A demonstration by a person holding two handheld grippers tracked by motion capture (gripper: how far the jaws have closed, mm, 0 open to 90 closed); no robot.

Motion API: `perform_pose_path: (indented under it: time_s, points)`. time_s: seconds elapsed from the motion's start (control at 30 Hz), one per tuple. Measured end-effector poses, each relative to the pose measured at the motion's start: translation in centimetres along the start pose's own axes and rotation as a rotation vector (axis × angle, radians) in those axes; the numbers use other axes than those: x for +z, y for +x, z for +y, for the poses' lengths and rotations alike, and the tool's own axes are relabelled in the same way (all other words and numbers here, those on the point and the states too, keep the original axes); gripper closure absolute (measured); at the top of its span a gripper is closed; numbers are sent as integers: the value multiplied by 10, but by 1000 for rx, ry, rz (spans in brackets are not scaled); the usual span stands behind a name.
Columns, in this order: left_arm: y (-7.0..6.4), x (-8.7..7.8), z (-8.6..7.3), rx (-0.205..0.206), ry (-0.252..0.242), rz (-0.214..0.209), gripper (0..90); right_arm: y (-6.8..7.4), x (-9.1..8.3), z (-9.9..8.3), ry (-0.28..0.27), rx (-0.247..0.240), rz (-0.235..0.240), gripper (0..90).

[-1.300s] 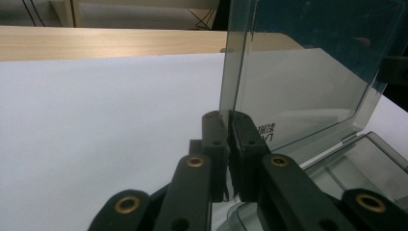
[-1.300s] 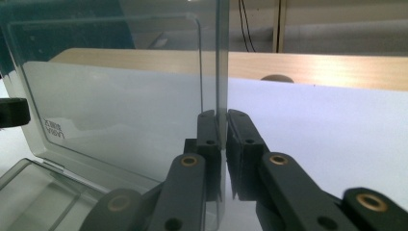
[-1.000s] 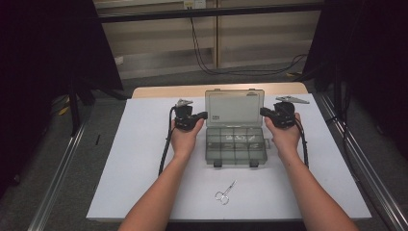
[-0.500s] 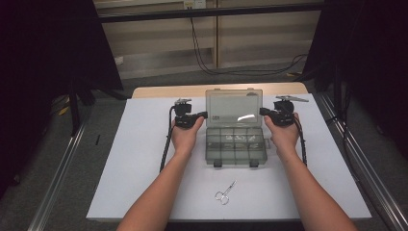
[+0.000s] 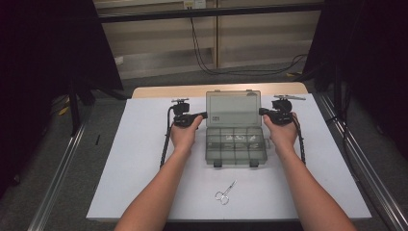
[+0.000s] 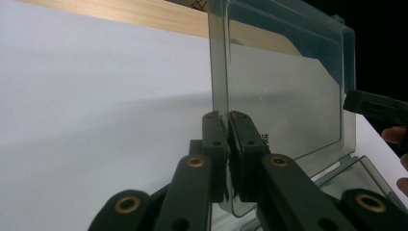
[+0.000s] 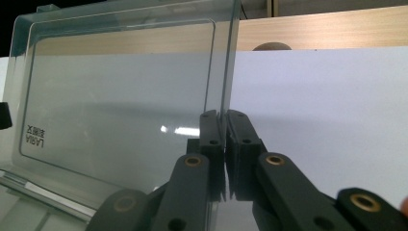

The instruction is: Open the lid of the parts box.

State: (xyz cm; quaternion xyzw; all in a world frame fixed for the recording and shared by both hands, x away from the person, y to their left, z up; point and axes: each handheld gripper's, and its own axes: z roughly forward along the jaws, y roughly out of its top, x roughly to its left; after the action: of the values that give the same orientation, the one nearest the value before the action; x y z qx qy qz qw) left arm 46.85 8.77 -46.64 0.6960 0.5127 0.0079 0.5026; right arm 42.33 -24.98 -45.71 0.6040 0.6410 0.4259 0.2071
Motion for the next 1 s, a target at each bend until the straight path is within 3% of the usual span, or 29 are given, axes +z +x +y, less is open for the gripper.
perform_pose_path:
  time_s: [0.27, 0.47, 0.53, 0.63, 0.67, 0.7, 0.73, 0.8, 0.87, 0.9, 1.0]
  points:
    - [3, 4, -2, 4, 11, 19, 874, -2, 6, -3, 11, -5, -3, 870]
    - [9, 8, -5, -18, 23, 1, 876, -5, 9, -5, 26, 1, -3, 887]
    - [10, 10, -6, -19, 21, 0, 868, -7, 9, -6, 26, 3, 25, 865]
    - [9, 9, -7, 23, 10, 35, 722, -8, 6, -6, 19, -25, 25, 766]
    - [9, 8, -8, 19, -2, 13, 701, -9, 4, -6, 19, -29, 32, 718]
    - [9, 7, -9, 15, 1, 14, 652, -9, 2, -7, 13, -39, 32, 663]
    - [9, 7, -9, 15, 1, 14, 595, -9, 2, -7, 13, -39, 32, 663]
    - [7, 6, -9, 27, -1, 16, 456, -7, -5, -10, -1, -74, 55, 539]
    - [4, 3, -9, 72, 22, 42, 353, -6, -10, -12, -10, -99, 59, 449]
    - [0, -1, -9, 110, 17, 64, 320, -5, -13, -13, -22, -106, 66, 386]
    - [-4, -5, -9, 125, 2, 57, 200, -4, -24, -14, -43, -117, 87, 60]
